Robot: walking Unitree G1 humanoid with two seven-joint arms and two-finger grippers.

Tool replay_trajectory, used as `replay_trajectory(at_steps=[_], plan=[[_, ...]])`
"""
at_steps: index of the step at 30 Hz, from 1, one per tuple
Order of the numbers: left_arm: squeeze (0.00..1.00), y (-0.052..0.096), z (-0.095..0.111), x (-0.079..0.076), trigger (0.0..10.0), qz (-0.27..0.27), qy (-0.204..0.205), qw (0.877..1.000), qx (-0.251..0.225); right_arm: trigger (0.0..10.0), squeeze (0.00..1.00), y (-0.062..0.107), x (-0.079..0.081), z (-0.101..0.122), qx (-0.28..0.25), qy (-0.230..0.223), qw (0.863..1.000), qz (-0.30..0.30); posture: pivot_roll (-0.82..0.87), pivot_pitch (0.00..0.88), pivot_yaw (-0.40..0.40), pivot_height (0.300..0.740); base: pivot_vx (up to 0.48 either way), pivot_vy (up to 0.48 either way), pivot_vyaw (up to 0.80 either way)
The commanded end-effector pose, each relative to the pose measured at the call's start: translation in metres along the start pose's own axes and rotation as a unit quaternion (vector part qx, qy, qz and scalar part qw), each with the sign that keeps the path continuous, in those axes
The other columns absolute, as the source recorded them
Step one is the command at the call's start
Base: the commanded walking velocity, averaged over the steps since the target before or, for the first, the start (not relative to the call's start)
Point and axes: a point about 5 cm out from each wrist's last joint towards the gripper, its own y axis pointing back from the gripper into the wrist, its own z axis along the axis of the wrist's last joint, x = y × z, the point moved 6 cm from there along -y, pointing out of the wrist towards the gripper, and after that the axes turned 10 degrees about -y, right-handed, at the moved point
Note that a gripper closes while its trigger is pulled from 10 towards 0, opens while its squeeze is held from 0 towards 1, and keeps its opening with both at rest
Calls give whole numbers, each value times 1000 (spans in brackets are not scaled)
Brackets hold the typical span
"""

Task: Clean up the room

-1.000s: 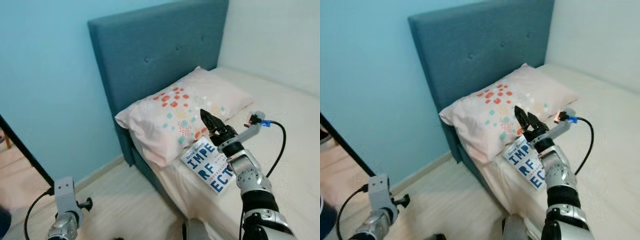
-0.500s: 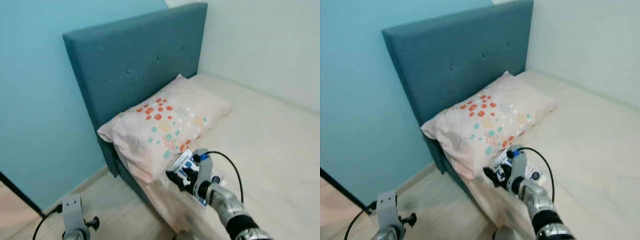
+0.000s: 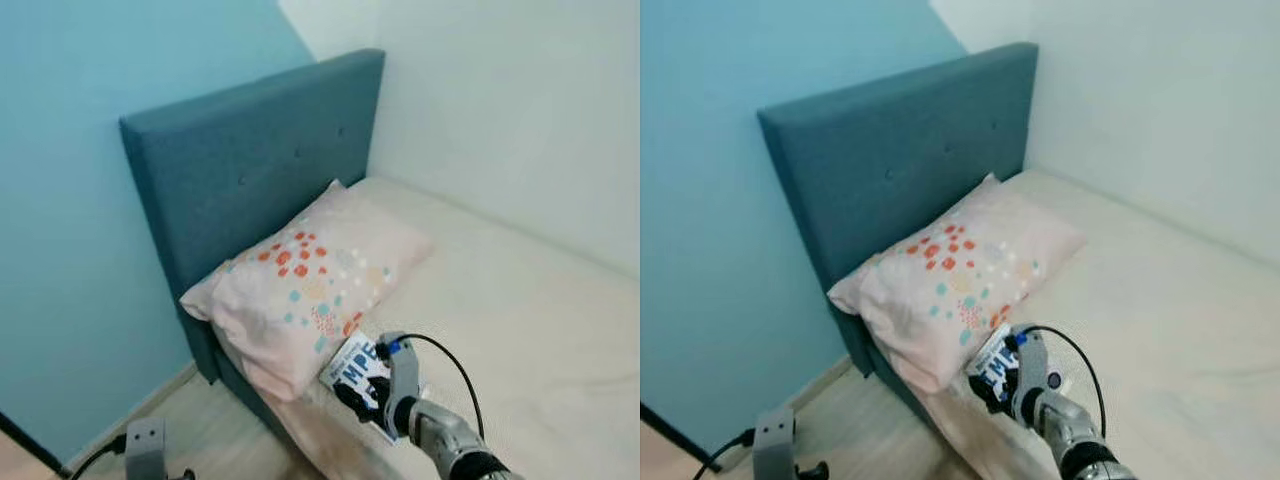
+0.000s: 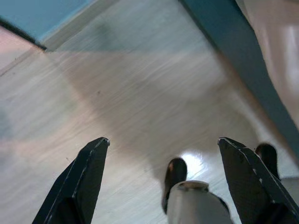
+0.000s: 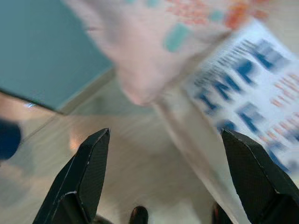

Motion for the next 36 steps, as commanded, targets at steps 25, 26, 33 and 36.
replay_trajectory(at_steps=[25,26,33,36], plan=[[0,4,-26,-13,10000,-26,-50,997,46,10000,0,65,-89,-114,111,-96,959,-242,-176,0,-26,740,-201,0,0],[0,4,-25,-13,10000,-28,-55,997,45,10000,0,66,-90,-115,112,-97,958,-245,-178,0,-25,740,0,0,0],[0,4,-23,-14,10000,-32,-62,997,41,10000,0,66,-92,-113,109,-101,957,-250,-185,0,-23,740,0,0,0],[0,4,-23,-16,10000,-34,-62,997,41,10000,0,67,-92,-114,118,-92,957,-251,-185,0,-24,740,0,0,-271]])
